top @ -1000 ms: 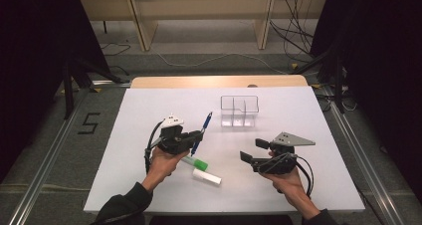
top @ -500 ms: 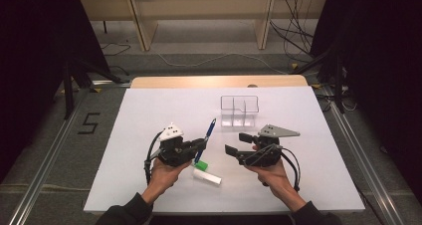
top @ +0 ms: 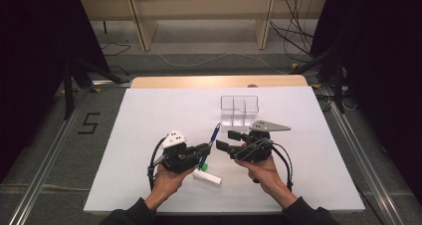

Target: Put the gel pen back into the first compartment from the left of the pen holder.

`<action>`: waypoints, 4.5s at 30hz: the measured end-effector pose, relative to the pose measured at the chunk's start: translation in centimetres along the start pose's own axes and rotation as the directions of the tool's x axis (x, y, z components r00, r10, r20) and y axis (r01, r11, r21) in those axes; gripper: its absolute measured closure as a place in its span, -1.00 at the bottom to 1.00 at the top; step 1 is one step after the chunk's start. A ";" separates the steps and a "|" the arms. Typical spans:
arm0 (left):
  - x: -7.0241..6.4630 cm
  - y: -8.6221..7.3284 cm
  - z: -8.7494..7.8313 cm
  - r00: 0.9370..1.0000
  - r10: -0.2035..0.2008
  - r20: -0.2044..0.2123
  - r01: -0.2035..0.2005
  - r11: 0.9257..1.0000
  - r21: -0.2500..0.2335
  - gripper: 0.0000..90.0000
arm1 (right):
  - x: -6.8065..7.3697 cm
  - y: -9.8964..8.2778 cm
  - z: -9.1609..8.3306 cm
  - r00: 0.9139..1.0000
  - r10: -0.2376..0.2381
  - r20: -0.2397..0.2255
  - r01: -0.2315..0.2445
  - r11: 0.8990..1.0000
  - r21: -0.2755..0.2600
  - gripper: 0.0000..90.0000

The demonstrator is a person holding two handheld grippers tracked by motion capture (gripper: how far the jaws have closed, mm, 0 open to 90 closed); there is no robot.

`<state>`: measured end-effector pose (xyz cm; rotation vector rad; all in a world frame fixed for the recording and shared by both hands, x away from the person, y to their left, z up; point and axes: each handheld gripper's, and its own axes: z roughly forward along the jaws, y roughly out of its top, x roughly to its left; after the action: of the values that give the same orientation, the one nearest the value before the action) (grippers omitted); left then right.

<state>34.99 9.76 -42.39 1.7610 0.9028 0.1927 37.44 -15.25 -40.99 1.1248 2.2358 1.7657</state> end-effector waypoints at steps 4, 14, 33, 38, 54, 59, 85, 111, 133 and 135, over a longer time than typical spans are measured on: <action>-0.4 0.0 -0.1 1.000 0.002 0.007 -0.002 1.000 -0.007 0.75 | 0.1 0.0 0.5 1.000 0.009 -0.009 -0.009 1.000 0.010 -0.10; -0.7 -0.1 0.0 1.000 0.018 0.010 -0.018 1.000 -0.006 0.75 | 0.0 -0.1 1.3 0.997 0.061 -0.057 -0.061 0.998 0.003 0.23; -1.5 -0.2 -0.2 0.999 0.054 0.003 -0.054 0.997 -0.050 0.75 | -0.1 -0.1 1.9 0.984 0.125 -0.126 -0.127 0.992 -0.008 0.65; -1.5 -0.3 -0.1 0.998 0.061 0.006 -0.060 0.996 -0.060 0.75 | 0.0 -0.1 1.8 0.977 0.147 -0.152 -0.151 0.988 -0.012 0.75; -1.3 0.1 -0.6 0.997 0.064 0.040 -0.063 0.998 -0.028 -0.19 | -0.2 0.5 1.1 0.994 0.062 -0.093 -0.067 0.996 -0.060 0.77; -0.7 0.0 -1.4 0.996 0.079 0.033 -0.078 0.996 -0.037 -0.29 | -0.4 0.9 0.6 0.998 0.028 -0.054 -0.032 0.997 -0.068 0.77; 2.1 -1.3 -4.9 0.988 0.125 -0.088 -0.128 0.991 -0.035 -0.48 | -4.1 5.6 -0.4 0.985 -0.063 0.159 0.085 0.987 -0.137 0.77; 2.8 -2.4 -6.2 0.984 0.137 -0.117 -0.142 0.989 -0.039 -0.63 | -6.2 10.3 2.2 0.966 -0.042 0.255 0.082 0.986 -0.145 0.77; 2.9 -2.6 -6.5 0.982 0.142 -0.128 -0.149 0.988 -0.044 -0.63 | -7.8 11.6 4.6 0.945 -0.029 0.324 0.080 0.986 -0.144 0.77; 2.9 -2.6 -6.5 0.982 0.141 -0.128 -0.148 0.988 -0.044 -0.63 | -7.9 11.6 4.9 0.942 -0.033 0.334 0.086 0.986 -0.145 0.77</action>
<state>32.27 16.81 -42.99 1.7807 0.8502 0.4220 51.25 -15.10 -35.40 1.2020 1.8809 1.5613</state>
